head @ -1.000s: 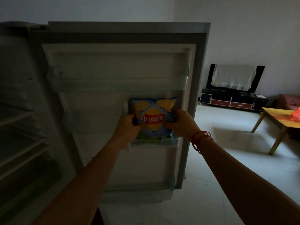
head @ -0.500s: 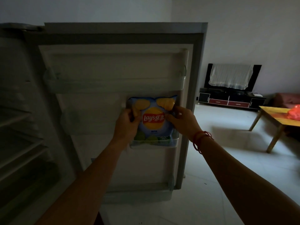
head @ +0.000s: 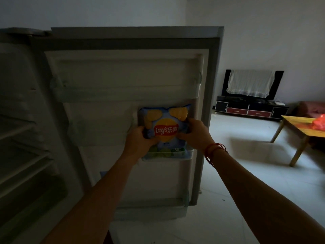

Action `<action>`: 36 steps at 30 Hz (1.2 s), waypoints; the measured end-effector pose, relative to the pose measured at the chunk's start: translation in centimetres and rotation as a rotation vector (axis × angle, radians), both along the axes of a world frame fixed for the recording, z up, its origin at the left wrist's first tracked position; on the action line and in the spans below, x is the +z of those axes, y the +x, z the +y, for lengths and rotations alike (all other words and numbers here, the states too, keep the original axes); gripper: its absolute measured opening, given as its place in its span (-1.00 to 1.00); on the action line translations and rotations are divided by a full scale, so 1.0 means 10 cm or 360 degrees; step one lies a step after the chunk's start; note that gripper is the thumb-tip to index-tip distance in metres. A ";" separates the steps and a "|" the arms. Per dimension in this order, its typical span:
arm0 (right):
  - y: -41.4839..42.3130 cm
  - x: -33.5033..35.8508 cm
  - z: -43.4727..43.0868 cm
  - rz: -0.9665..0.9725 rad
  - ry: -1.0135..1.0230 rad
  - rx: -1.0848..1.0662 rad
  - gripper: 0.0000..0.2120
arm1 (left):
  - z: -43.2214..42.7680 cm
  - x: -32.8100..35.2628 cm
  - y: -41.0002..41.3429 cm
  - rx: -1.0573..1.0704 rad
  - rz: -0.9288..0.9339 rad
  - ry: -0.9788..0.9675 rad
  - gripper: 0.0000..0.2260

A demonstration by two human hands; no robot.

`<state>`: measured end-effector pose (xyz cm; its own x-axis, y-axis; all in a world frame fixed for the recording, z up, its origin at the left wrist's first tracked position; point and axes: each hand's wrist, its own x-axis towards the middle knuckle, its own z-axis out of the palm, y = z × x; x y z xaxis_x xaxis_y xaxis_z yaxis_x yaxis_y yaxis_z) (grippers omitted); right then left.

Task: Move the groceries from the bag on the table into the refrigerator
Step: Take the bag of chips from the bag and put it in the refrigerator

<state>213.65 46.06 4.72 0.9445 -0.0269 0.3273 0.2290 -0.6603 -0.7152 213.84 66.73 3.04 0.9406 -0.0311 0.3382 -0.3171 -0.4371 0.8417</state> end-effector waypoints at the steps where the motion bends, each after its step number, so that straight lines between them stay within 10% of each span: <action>1: 0.00 0.00 0.00 0.0003 0.0011 0.0001 -0.55 | 0.00 0.00 0.00 0.0002 0.0006 -0.0006 -0.81; 16: -0.32 0.11 -0.05 0.0044 0.0151 0.0002 -0.54 | 0.15 0.13 -0.27 -0.0058 -0.0105 0.0032 -0.88; 20: -0.48 0.13 -0.08 0.0057 0.0108 -0.0012 -0.47 | 0.20 0.14 -0.47 -0.0025 -0.0198 0.0084 -0.59; 36: -1.06 -0.10 -0.23 -0.0266 -0.0864 -0.0306 -0.24 | 0.19 -0.10 -0.89 0.0285 -0.0769 0.1182 -0.24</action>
<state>203.01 43.79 3.75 0.8738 0.0207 0.4858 0.1498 -0.9620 -0.2285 204.90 68.62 2.06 0.7129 -0.2659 0.6489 -0.4379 -0.8916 0.1156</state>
